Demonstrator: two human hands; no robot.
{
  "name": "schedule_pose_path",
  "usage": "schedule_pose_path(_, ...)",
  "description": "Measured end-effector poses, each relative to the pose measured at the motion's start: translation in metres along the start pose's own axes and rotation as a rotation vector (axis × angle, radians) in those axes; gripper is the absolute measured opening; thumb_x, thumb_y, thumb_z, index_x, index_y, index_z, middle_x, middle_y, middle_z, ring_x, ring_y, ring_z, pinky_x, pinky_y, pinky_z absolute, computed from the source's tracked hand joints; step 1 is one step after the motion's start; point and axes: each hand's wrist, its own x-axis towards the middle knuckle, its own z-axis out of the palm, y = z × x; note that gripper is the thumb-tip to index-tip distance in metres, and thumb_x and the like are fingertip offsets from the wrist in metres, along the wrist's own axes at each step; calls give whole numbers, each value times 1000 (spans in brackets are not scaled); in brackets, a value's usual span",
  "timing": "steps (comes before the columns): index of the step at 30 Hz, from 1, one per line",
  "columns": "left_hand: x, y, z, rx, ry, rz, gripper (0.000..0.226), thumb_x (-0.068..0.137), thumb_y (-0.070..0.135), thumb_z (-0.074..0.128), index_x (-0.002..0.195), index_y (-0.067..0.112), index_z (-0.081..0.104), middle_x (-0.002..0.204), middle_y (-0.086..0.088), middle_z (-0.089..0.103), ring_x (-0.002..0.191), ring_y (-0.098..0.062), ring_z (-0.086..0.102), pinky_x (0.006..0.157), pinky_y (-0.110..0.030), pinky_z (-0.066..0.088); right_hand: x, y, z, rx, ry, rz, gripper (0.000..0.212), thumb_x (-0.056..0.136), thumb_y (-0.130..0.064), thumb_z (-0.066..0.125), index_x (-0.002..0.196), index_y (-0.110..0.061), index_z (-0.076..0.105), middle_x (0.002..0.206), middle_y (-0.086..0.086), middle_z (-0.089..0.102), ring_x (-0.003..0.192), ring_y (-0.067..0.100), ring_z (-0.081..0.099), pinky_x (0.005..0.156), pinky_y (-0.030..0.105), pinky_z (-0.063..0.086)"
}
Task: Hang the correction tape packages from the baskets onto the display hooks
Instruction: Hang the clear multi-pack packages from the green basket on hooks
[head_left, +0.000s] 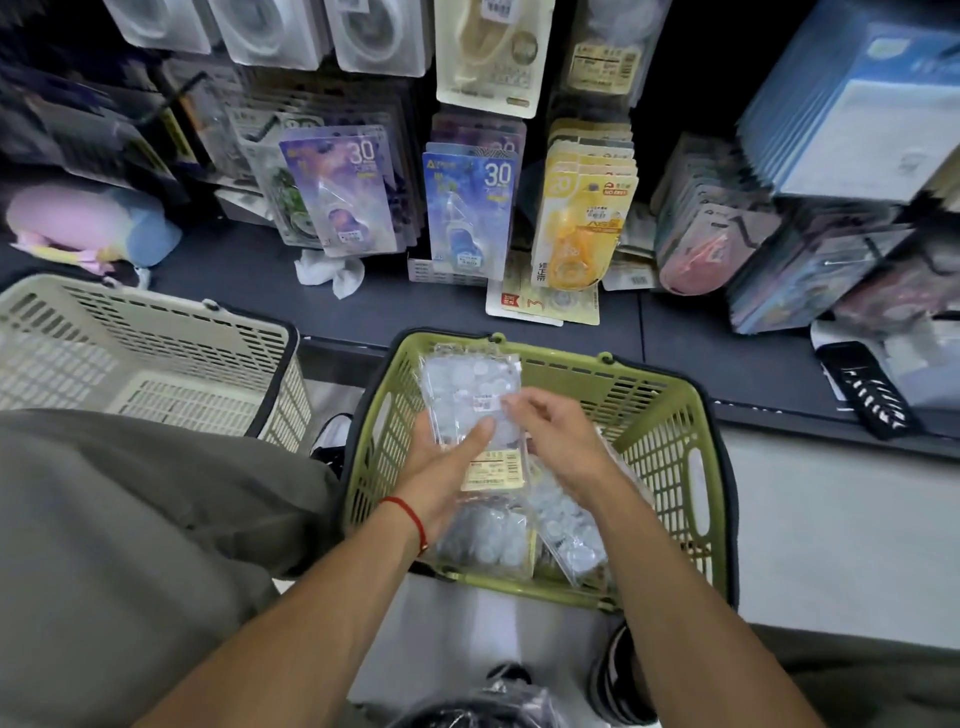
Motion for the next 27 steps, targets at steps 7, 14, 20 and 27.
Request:
schedule_pose_path(7, 8, -1, -18, -57, 241, 35, 49, 96, 7, 75, 133, 25, 48, 121, -12, 75, 97, -38, 78, 68, -54, 64, 10, 68, -21, -938, 32, 122, 40, 106, -34, 60, 137, -9, 63, 134, 15, 67, 123, 31, 63, 103, 39, 51)
schedule_pose_path(14, -1, -6, -34, 51, 303, 87, 40, 94, 14, 79, 123, 30, 56, 109, -1, 80, 88, -30, 80, 60, -43, 63, 26, 107, 13, -1258, -112, 150, 88, 101, -46, 62, 163, -4, 16, 163, 19, 31, 150, 36, 33, 122, 52, 27)
schedule_pose_path(20, -3, -2, -36, 92, 331, 146, 43, 94, 15, 79, 125, 28, 53, 113, -2, 78, 85, -22, 81, 59, -38, 63, 37, 87, -8, -570, -13, 400, 17, 107, -14, 51, 118, -3, 57, 121, 18, 61, 87, 25, 64, 80, 39, 57)
schedule_pose_path(27, -11, 7, -13, 12, 244, 137, 38, 97, 33, 74, 126, 40, 52, 122, -9, 76, 89, -33, 80, 69, -57, 65, -3, 40, -47, 72, 93, 269, 11, 98, -7, 43, 94, -9, 53, 88, 16, 70, 68, 20, 72, 50, 29, 51)
